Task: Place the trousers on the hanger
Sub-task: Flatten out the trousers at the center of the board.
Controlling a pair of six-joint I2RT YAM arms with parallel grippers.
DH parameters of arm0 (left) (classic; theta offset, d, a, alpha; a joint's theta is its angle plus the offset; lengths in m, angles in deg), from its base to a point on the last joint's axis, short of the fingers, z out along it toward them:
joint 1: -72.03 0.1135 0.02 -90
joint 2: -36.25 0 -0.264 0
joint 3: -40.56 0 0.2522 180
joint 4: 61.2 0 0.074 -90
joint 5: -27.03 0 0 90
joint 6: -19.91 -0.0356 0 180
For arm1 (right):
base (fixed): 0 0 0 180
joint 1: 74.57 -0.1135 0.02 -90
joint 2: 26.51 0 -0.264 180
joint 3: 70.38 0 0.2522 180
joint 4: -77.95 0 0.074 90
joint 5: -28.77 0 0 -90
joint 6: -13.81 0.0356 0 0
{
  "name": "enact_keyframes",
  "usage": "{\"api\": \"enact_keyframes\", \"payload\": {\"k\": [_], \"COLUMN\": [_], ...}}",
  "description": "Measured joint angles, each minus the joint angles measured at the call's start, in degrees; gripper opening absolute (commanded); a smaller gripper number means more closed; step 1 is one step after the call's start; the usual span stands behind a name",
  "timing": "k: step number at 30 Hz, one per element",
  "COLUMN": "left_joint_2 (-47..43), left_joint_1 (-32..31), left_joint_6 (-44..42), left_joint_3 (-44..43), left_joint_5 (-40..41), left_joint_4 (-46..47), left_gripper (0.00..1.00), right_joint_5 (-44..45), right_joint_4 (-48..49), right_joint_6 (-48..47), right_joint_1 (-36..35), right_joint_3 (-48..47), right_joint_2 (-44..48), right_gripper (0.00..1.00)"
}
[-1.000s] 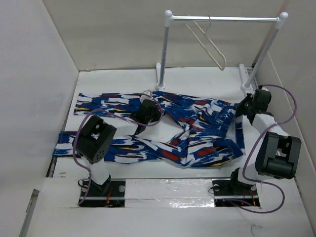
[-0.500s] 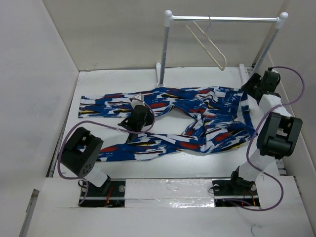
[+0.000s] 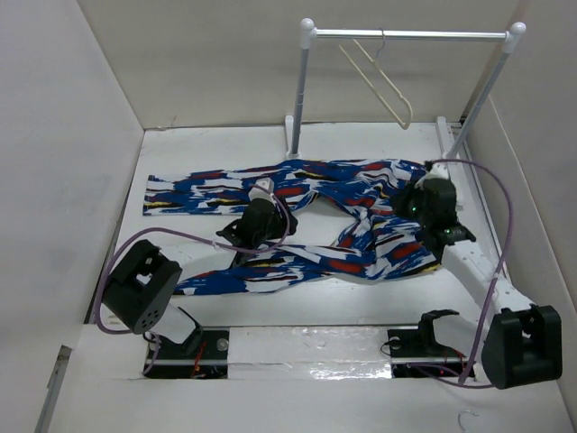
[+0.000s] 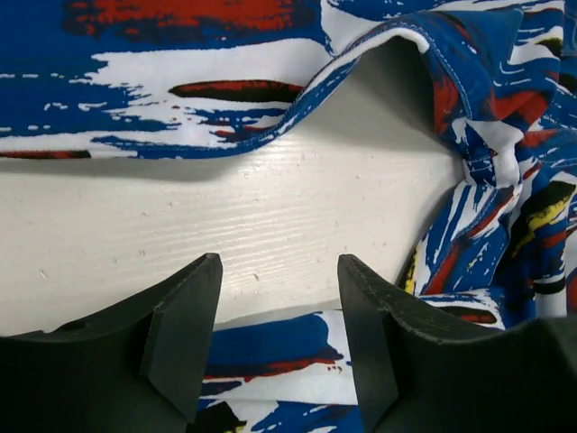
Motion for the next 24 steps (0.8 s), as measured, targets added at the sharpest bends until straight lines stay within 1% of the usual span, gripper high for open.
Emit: {"api": "enact_keyframes", "payload": {"k": [2,3,4,5,7,8,10,11,12,13,14,17,20,24], "left_joint_2": [-0.3,-1.3,-2.8,-4.9,-10.3,-13.0,-18.1,-19.8,-21.2,-21.6,-22.1,-20.7,-18.9,-18.3], "left_joint_1": [-0.5,-0.6,-0.5,-0.1,1.8,2.8,5.0,5.9,7.2,7.7,10.3,14.5,15.3,15.2], "left_joint_6": [0.5,1.1,1.9,2.9,5.4,6.8,9.5,10.5,11.4,11.9,12.5,12.8,12.5,12.2], "left_joint_3": [0.3,1.0,1.9,3.1,5.7,7.0,9.4,10.3,11.2,11.6,12.5,13.8,14.8,15.0], "left_joint_5": [0.8,2.0,3.5,5.3,9.2,11.4,15.3,16.5,16.9,17.0,16.3,13.0,10.4,9.0], "left_joint_4": [-1.0,-1.5,-2.8,-4.3,-8.0,-9.6,-12.9,-14.1,-15.1,-15.5,-16.6,-17.4,-18.1,-18.5], "left_gripper": [0.46,0.46,0.46,0.48,0.52,0.59,0.65,0.68,0.68,0.7,0.7,0.71,0.71,0.71], "right_joint_5": [-1.1,-1.3,-1.5,-1.5,-1.7,-1.4,-1.0,-0.5,0.1,1.1,1.8,3.1,3.5,1.0], "right_joint_4": [0.9,0.8,0.8,0.7,0.8,1.2,2.8,3.1,3.1,3.1,3.1,2.0,1.4,1.2], "right_joint_6": [-0.1,-0.1,0.0,0.0,0.1,0.0,0.0,0.0,-0.1,-0.3,-0.5,-2.1,-3.8,-5.9], "right_joint_1": [-5.2,-9.0,-13.4,-17.8,-25.3,-28.1,-31.7,-32.8,-33.4,-33.7,-33.8,-33.9,-35.5,-39.7], "right_joint_3": [4.4,6.2,7.8,8.9,9.6,9.6,9.6,9.1,8.4,7.3,6.6,2.8,0.9,-0.3], "right_joint_2": [1.3,1.8,2.3,2.8,3.1,2.9,1.6,0.1,-2.0,-4.7,-6.8,-13.9,-16.9,-18.2], "right_gripper": [0.05,0.08,0.14,0.16,0.29,0.35,0.48,0.53,0.56,0.65,0.66,0.67,0.68,0.68]}}
